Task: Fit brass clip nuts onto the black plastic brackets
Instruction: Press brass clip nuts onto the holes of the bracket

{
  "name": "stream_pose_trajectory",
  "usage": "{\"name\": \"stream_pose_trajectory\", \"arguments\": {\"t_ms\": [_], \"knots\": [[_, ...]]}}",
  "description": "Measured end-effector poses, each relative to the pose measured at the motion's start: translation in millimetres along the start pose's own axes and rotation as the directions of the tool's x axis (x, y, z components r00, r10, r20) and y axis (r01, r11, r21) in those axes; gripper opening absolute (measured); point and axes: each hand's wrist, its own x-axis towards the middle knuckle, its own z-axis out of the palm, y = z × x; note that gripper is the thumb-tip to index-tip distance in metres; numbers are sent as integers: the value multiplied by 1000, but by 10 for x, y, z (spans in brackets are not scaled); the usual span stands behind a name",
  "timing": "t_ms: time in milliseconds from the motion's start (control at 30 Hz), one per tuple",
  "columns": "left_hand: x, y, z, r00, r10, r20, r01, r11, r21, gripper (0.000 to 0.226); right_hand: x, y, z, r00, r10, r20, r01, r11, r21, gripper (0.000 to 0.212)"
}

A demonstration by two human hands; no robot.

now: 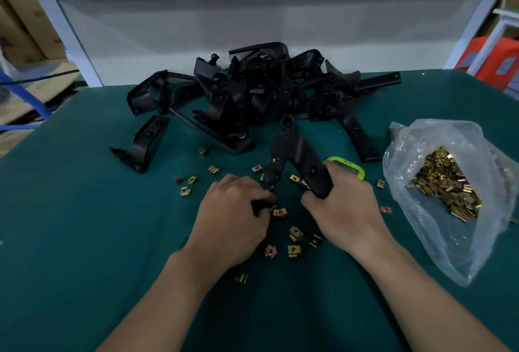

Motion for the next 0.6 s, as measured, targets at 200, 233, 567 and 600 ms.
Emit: {"name": "stream_pose_trajectory", "arguments": {"t_ms": [200, 233, 567, 600], "knots": [[47, -5, -65, 991, -137, 7, 137, 988, -78, 33, 15, 8, -8, 1000, -16, 17, 16, 1000, 0, 22], [47, -13, -71, 986, -166, 9, 167, 980, -105, 38, 18, 10, -7, 1000, -15, 16, 15, 1000, -4, 21], [-31, 0, -46, 990, -124, -62, 114, 981, -154, 24, -13, -23, -70, 997, 2, 76, 1, 999, -36, 20], [-35, -9, -37, 988, -135, -78, 123, 982, -146, 27, -25, -22, -84, 995, 11, 94, -1, 995, -95, 18]]}}
